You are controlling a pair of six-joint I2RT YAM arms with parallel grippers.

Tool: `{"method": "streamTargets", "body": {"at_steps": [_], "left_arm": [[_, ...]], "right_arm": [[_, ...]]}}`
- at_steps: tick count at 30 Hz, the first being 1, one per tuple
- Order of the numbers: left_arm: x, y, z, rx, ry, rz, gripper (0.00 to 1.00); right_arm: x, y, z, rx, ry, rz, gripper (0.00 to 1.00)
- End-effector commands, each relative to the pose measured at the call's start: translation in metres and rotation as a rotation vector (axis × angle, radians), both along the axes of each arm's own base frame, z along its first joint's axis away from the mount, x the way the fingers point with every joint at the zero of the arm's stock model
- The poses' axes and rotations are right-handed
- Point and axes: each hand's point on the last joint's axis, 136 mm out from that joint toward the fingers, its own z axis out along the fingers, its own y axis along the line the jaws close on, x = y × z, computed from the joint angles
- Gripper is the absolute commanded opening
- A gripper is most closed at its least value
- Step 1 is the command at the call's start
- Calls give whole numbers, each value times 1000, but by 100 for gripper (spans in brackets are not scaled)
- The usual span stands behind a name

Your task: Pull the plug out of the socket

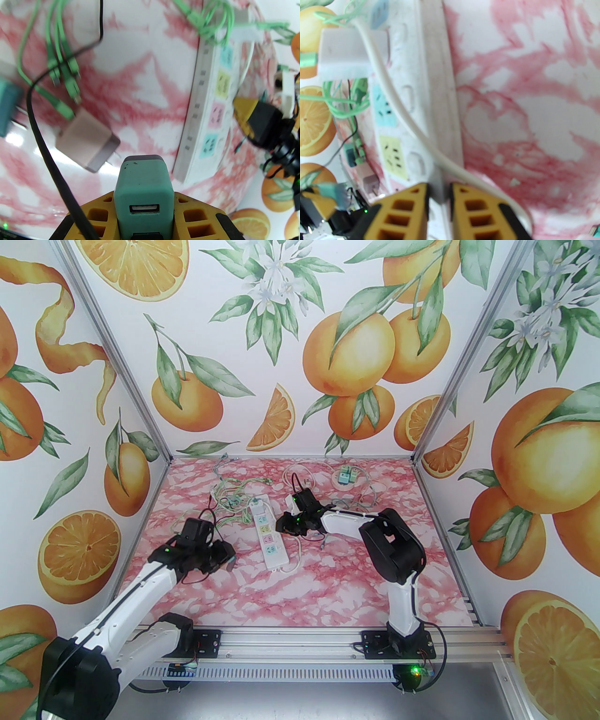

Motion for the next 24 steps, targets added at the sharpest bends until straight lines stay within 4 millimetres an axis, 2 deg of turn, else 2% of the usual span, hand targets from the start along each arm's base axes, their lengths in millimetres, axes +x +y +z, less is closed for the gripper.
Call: {"method": "streamTargets", "body": {"at_steps": [1,4,13,18,22,24], "left_arm": [[-1,-6,-7,-29,-23,32,29],[-11,-9,-22,-33,1,21,30],[-43,14,-47,91,133,33,32],[-46,19,-48,115,143,36,52],[-44,29,-34,190,134,27,71],[-43,32,-29,211,131,26,76]], "right_arm": [[-39,-29,-56,-189,143,-2,21],[-40,-28,-57,-189,145,1,21],[-40,-27,-57,-187,142,4,21],[-41,-27,-58,-186,146,5,21],[-41,-26,-58,-187,143,9,21],[-41,-26,-58,-187,145,8,21]]}}
